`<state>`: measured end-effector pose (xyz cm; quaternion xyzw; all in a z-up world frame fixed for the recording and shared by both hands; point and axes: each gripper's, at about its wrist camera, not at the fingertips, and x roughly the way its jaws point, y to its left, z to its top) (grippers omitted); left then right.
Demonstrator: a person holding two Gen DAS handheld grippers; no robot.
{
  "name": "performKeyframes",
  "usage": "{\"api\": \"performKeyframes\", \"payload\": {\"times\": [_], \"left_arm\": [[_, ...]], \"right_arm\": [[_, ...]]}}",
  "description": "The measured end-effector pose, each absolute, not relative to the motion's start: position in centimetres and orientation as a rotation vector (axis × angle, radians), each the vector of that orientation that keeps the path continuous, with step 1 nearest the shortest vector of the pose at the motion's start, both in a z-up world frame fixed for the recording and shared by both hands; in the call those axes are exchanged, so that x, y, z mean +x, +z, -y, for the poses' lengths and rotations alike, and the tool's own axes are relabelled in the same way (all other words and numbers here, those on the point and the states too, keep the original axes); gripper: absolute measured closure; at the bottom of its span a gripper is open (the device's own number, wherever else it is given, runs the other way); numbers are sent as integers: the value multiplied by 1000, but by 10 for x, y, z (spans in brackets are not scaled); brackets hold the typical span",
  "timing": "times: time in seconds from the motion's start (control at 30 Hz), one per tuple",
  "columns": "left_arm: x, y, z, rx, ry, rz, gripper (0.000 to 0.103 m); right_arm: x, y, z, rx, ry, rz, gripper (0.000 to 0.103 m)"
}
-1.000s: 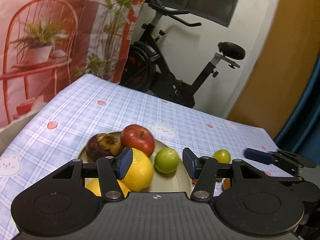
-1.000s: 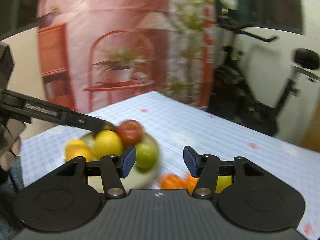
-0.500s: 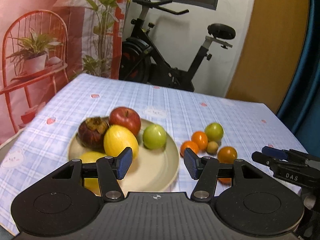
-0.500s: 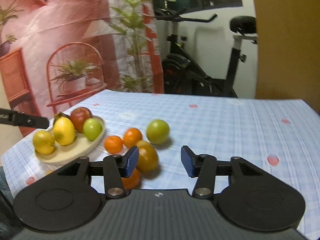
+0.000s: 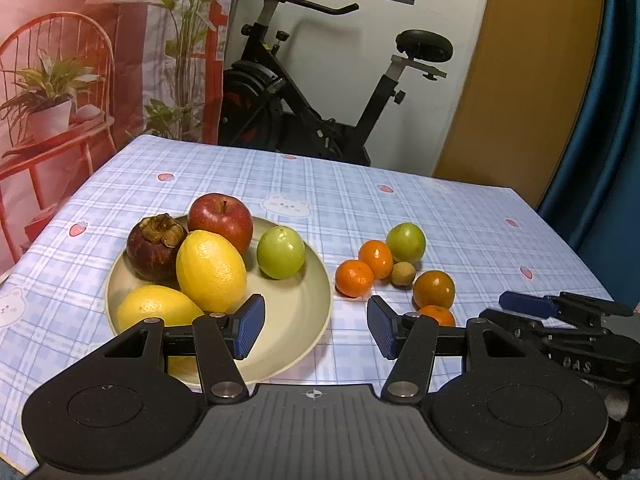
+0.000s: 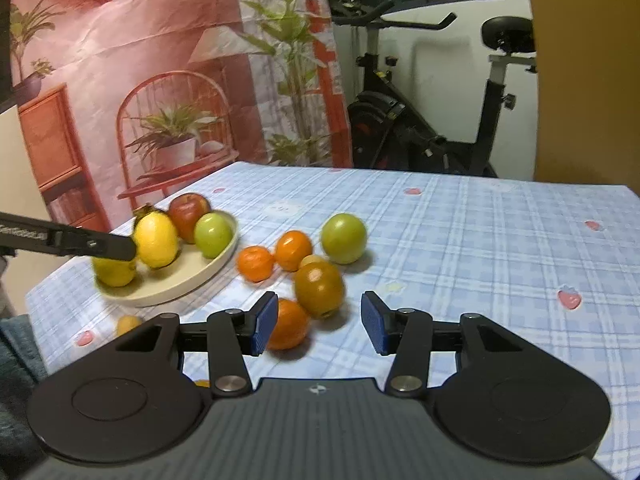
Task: Organize fruits
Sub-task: 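Withdraw the left gripper from the plate, then move the right gripper to a dark orange fruit on the table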
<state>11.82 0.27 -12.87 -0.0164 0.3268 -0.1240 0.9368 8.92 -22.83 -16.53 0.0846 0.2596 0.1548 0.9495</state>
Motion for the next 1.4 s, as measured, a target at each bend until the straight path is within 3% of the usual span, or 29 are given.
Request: {"api": "performKeyframes", "payload": {"times": [0.73,1.4], "left_arm": [[103,-132,12,-60,-434,-700,44],[112,-176,51,-42,-628,-864,44]], "right_arm": [[57,-173,188,83,522,-700,53],[62,-180,181,85,547,-662,57]]}}
